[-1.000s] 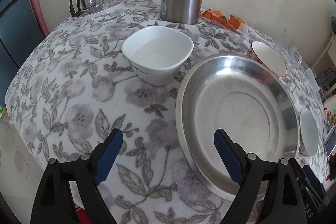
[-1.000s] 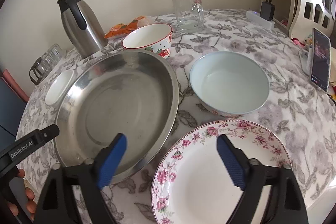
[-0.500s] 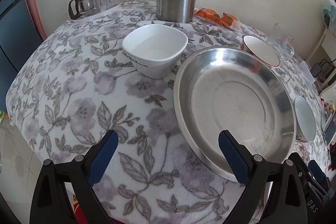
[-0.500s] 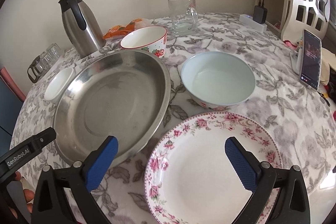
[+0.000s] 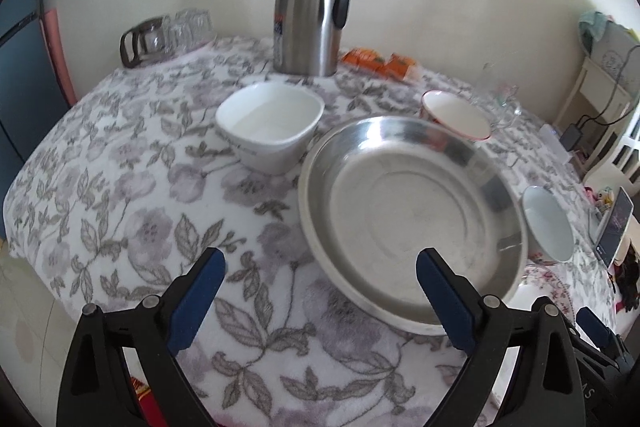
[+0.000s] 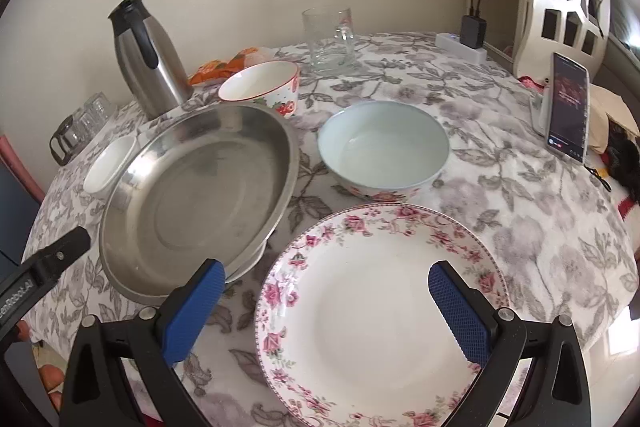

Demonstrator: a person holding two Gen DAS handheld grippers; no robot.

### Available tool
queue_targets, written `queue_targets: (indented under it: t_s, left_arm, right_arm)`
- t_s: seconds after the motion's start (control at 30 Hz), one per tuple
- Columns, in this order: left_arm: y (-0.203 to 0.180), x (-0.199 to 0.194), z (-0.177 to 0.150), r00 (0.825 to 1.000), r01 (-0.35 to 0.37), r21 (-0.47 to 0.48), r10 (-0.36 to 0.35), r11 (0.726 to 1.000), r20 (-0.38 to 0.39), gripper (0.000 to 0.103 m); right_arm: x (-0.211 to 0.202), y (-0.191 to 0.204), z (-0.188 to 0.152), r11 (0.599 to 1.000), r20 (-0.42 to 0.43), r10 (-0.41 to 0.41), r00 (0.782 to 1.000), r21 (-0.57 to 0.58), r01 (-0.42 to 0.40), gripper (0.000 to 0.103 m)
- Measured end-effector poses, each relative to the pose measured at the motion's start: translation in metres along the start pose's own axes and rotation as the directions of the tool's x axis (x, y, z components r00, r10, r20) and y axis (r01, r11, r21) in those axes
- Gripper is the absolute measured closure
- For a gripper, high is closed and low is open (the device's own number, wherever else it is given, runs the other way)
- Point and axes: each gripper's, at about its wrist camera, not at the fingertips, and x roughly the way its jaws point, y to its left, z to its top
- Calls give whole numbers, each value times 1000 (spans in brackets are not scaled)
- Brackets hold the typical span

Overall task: Organize plates and bowls
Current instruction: 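Move both tools to the rim of the pink floral plate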

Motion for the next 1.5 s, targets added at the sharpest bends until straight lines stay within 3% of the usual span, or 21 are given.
queue_targets:
  t_s: [0.2, 0.33, 0.8, 0.9, 1.23, 1.4, 1.5]
  left_arm:
    - [-11, -4, 0, 998, 44, 20, -45, 999, 32, 6]
    - [-23, -1, -2, 990, 142, 27, -142, 989, -18, 6]
    - [-85, -1, -25, 953, 267, 112, -245, 957, -176, 6]
    - [-92, -1, -31, 933, 311, 82, -288, 947, -218, 6]
    - [-120, -3, -50, 912, 343, 112, -303, 933, -277, 6]
    - [-130, 9, -61, 879, 366, 96, -310, 926, -361, 6]
    - [-131, 18, -66, 870, 354, 90, -293, 931, -397, 6]
  right_arm:
    - [-2, -14, 2, 999, 17, -12, 1000, 36, 11, 0]
    - [-1, -26, 4, 998, 13, -29, 999, 50, 28, 0]
    - [2, -96, 2, 977, -22, -74, 997, 200, 77, 0]
    - [2, -109, 1, 970, -29, -81, 996, 225, 86, 0]
    - [3, -140, -4, 953, -55, -88, 995, 286, 100, 0]
    - [11, -142, -8, 953, -91, -72, 993, 288, 96, 0]
    - [16, -138, -9, 958, -111, -58, 992, 272, 86, 0]
